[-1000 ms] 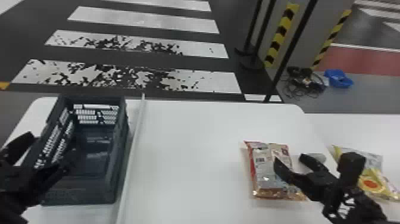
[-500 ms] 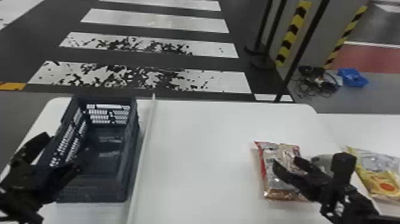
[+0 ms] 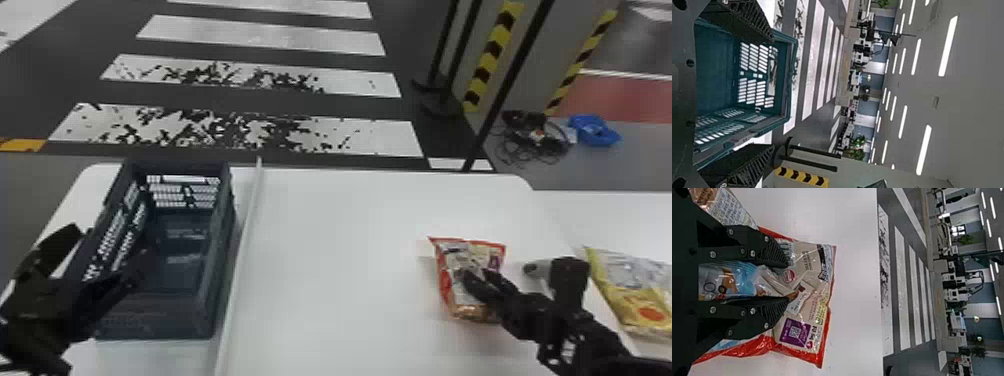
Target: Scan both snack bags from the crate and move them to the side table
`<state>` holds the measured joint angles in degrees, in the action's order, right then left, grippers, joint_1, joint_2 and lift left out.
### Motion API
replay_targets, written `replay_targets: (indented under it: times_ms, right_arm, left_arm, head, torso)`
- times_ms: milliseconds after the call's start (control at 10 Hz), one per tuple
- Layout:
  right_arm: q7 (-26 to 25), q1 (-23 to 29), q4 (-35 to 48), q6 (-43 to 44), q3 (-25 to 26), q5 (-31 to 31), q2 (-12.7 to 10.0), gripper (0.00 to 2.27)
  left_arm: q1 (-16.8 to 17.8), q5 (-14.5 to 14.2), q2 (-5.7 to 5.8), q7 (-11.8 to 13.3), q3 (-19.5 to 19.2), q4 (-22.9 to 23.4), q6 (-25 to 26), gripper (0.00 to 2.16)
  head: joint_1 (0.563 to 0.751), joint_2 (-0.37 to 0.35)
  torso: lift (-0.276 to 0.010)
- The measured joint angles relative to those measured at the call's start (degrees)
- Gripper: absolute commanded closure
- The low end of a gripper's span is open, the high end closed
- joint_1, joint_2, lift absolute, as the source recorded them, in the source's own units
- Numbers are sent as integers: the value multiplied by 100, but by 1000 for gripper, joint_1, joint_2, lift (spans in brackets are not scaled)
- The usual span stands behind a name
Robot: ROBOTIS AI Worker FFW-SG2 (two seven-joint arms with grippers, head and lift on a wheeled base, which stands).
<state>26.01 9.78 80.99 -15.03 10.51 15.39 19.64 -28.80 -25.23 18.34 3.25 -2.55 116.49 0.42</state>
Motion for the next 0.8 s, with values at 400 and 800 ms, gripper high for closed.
replay_targets:
  times_ms: [400,800]
  right_arm:
    - [22,524,898,256,283,168,145,2243]
    - [-94,257,742,245,852,94,996,2243]
  left_arm:
    - [37,-6,-17,0,0,-85,-77,36]
    - [7,18,-29,9,4,-131,-81,36]
  head:
    - [695,-137]
    - [695,-256]
  torso:
    - [-95]
    - [-95]
